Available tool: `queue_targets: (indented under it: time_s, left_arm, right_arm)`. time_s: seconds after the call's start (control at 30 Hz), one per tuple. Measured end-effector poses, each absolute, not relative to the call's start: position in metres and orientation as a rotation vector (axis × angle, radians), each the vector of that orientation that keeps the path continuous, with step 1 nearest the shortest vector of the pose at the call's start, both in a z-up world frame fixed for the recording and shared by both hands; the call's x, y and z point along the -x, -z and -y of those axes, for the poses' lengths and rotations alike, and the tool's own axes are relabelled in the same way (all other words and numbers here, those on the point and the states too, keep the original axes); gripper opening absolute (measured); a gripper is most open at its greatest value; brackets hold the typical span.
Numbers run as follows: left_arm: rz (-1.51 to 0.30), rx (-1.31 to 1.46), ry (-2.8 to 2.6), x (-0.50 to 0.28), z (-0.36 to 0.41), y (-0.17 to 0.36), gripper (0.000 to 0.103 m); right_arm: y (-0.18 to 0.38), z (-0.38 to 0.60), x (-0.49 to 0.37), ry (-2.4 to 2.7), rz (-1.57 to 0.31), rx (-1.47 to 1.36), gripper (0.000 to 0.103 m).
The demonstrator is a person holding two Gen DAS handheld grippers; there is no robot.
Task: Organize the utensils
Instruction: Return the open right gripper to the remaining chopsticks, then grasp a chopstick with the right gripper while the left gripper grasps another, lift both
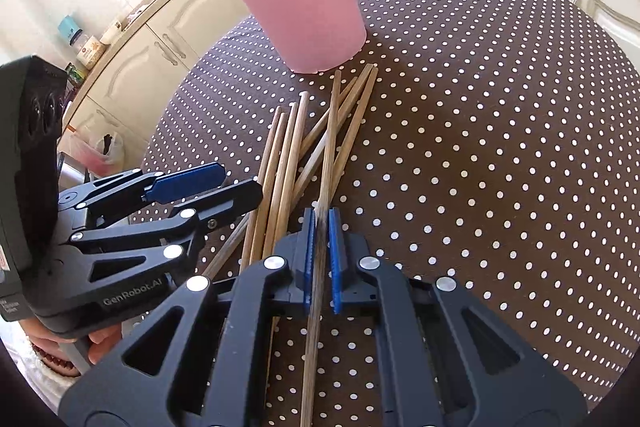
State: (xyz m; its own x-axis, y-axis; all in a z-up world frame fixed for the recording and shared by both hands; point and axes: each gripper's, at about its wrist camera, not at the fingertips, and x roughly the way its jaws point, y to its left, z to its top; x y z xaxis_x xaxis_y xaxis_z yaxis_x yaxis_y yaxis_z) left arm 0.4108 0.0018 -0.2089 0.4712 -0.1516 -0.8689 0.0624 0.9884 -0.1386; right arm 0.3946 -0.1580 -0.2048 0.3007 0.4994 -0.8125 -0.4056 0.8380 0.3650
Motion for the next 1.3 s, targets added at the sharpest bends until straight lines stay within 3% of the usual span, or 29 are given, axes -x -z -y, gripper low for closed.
queue_targets:
  time_s: [0.17, 0.27, 0.4, 0.47, 0.57, 0.9, 1.3]
  left_arm:
    - [-1.084, 0.087, 0.112, -0.415, 0.004, 0.209, 0.04]
    - [-1.108, 0.074, 0.123, -0.418, 0.009, 0.211, 0.025]
    - [-1.109, 0.071, 0.122, -0.419, 0.013, 0.212, 0.024]
    - [-1.107, 0.086, 0.137, -0.418, 0.012, 0.212, 0.013]
    - [-1.095, 0.127, 0.164, -0.411, 0.006, 0.213, 0.006]
    - [-1.01, 0.231, 0.192, -0.391, -0.03, 0.202, 0.006]
    - [-0.748, 0.273, 0.241, -0.346, -0.066, 0.134, 0.006]
  right_arm:
    - [0.204, 0.162, -0.394, -0.597, -1.112, -0.088, 0.007]
    - [0.203, 0.152, -0.394, -0.593, -1.119, -0.084, 0.007]
    - [0.203, 0.144, -0.394, -0.59, -1.118, -0.081, 0.007]
    - [0.203, 0.143, -0.393, -0.587, -1.118, -0.079, 0.007]
    - [0.203, 0.142, -0.391, -0.586, -1.111, -0.077, 0.007]
    - [0.197, 0.149, -0.382, -0.565, -1.069, -0.099, 0.006]
    - [0.145, 0.169, -0.364, -0.58, -0.904, -0.159, 0.006]
